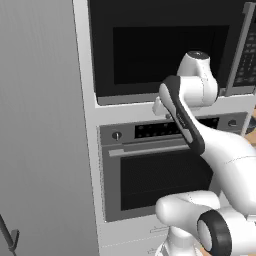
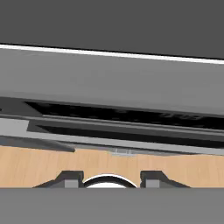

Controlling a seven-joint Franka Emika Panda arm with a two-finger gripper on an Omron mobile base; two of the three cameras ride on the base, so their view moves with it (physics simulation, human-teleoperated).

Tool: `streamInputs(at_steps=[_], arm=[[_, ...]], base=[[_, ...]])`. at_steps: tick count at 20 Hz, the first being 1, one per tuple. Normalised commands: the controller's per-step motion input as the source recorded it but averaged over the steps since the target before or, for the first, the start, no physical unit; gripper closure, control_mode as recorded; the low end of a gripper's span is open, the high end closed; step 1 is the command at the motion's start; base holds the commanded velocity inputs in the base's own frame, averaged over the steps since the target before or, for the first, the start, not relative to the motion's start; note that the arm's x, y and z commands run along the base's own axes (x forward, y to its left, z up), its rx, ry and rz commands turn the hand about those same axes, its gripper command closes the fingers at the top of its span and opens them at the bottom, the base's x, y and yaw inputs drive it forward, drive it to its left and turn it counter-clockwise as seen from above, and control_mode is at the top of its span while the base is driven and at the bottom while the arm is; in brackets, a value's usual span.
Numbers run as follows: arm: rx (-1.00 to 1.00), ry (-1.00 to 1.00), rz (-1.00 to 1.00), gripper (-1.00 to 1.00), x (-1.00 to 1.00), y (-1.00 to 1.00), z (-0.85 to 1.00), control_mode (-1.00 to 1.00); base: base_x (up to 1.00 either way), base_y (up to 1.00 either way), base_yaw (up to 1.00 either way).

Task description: Open the microwave, place the bowl with waffle inside the microwave, then close the microwave door and turn it on.

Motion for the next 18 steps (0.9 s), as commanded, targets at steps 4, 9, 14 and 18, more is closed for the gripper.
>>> streamInputs(at_steps=[4,9,14,18], arm=[[0.01,-0.16,-0.01,-1.00,-0.41,-0.17,0.00,-1.00],[0.05,-0.83,0.00,-1.00,-0.95,-0.82,0.14,-1.00],[0.05,-0.79,0.00,-1.00,-0.20,-0.98,0.31,-1.00],[0.06,-0.40,-0.06,-1.00,0.15,-1.00,0.64,-1.00]], base=[[0.00,0.00,0.00],[0.00,0.00,0.00],[0.00,0.00,0.00],[0.00,0.00,0.00]])
